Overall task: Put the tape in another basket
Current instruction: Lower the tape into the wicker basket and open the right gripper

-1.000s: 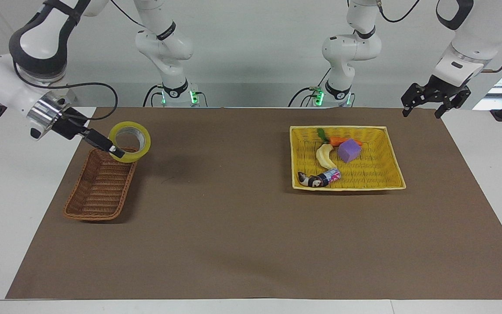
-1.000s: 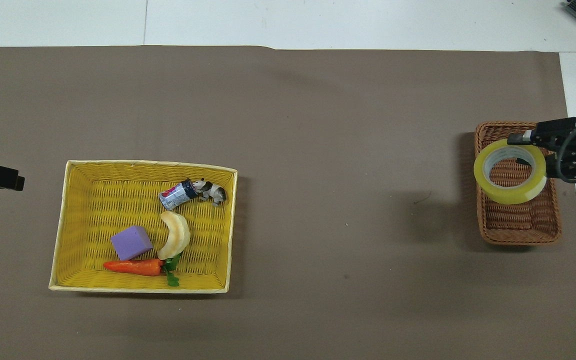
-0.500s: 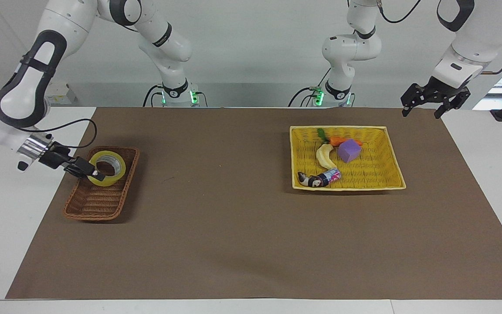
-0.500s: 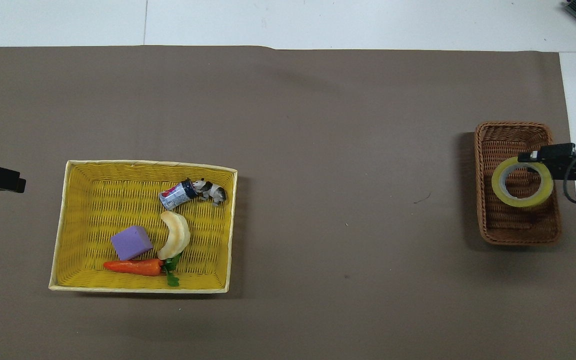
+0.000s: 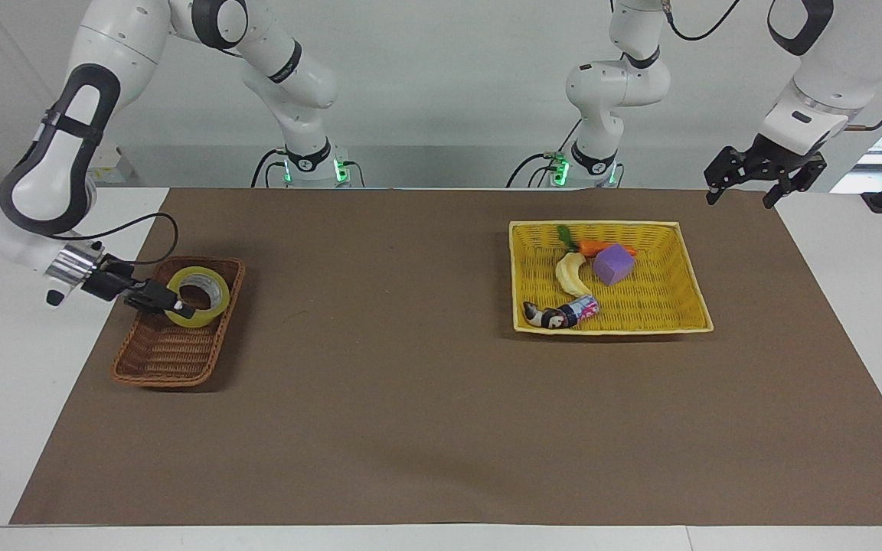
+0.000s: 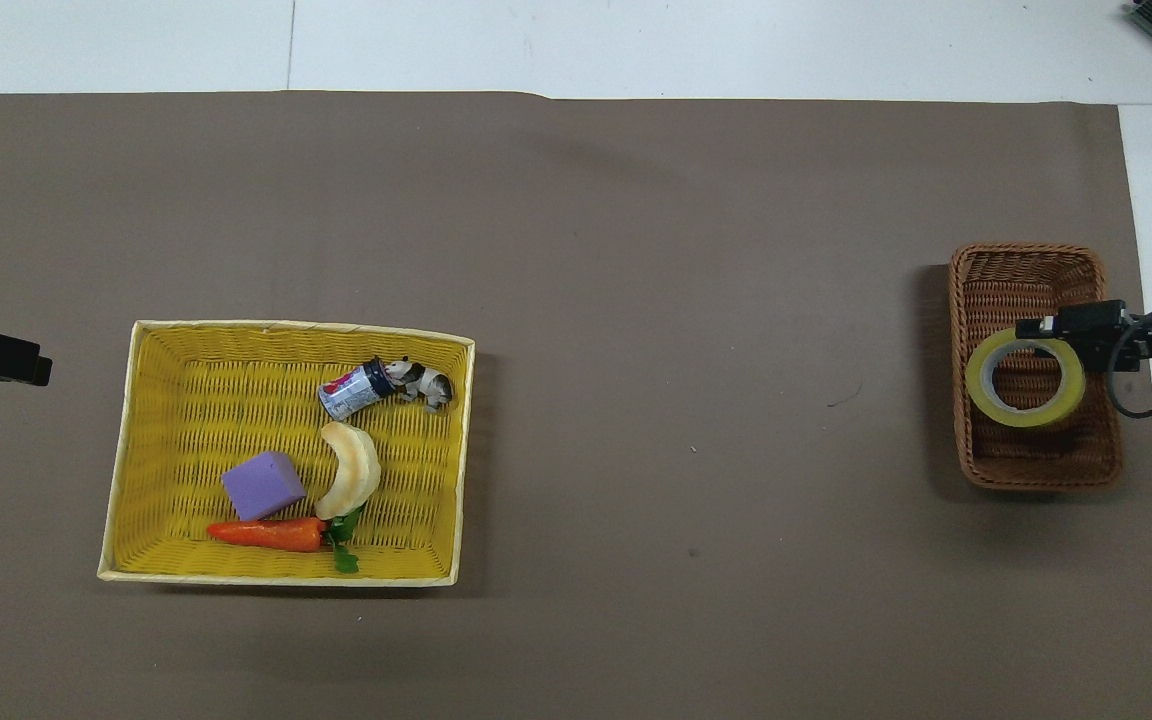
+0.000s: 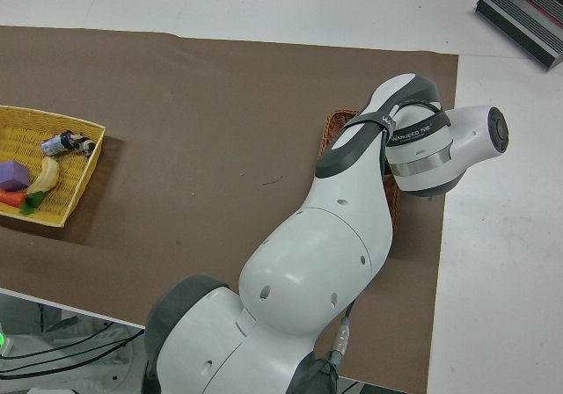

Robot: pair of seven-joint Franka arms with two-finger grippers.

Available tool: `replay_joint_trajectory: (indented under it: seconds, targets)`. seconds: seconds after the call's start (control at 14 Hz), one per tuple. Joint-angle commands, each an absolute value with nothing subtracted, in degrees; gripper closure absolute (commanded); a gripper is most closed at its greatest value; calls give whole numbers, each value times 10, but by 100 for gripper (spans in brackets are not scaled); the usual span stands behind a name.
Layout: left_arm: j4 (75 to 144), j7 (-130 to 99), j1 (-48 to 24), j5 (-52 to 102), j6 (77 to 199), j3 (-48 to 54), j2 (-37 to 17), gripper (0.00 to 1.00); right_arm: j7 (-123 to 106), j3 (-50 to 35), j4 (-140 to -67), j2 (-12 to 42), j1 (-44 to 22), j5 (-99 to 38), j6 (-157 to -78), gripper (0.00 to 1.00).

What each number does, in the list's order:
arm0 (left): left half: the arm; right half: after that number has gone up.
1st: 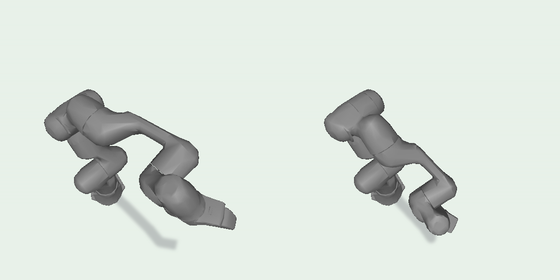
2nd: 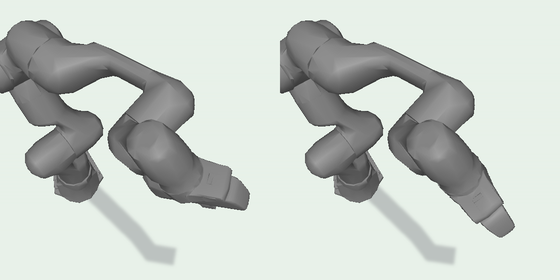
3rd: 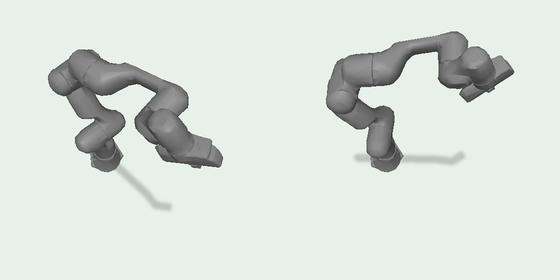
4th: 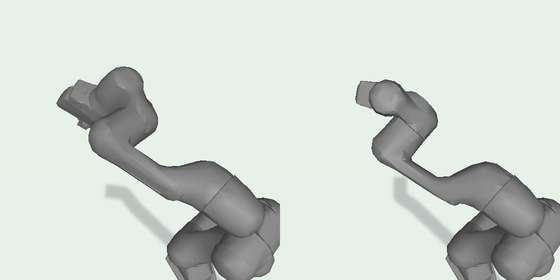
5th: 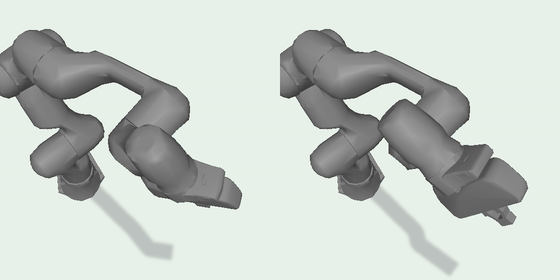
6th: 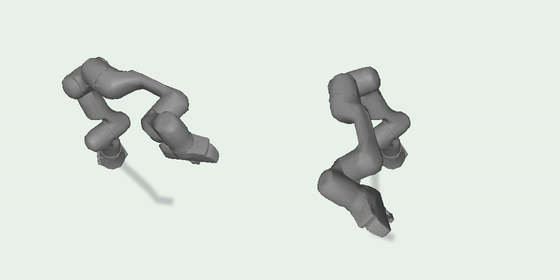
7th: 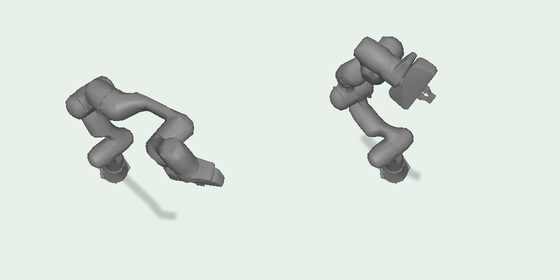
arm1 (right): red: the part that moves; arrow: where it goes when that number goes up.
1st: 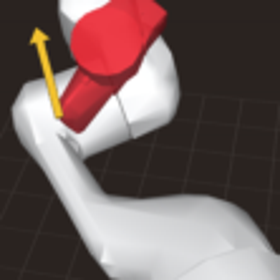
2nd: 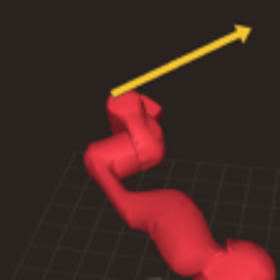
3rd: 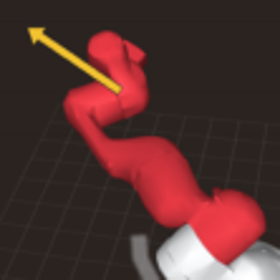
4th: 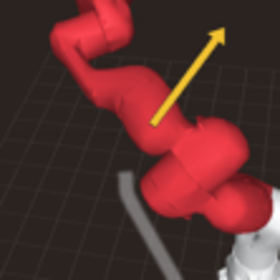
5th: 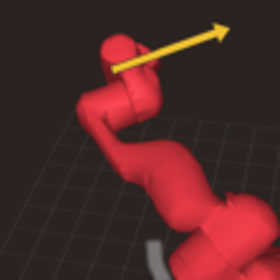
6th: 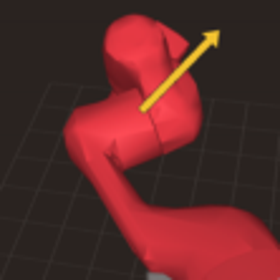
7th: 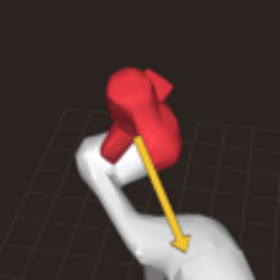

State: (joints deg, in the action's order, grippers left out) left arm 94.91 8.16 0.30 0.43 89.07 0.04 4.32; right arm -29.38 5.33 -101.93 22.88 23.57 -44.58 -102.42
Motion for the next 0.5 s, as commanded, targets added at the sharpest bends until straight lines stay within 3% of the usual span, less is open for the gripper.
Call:
replay_joint_trajectory:
  seconds: [0.0, 0.14, 0.43]
  targets:
    - [940, 89, 6, -6, 882, 3, 40, 0, -315, 49, -1029, 220, 242, -451, -1020, 50]
    - [940, 89, 6, -6, 882, 3, 40, 0, -317, 49, -1030, 220, 241, -450, -1020, 27]
    - [940, 89, 6, -5, 882, 3, 40, 0, -317, 49, -1029, 220, 242, -450, -1020, 0]
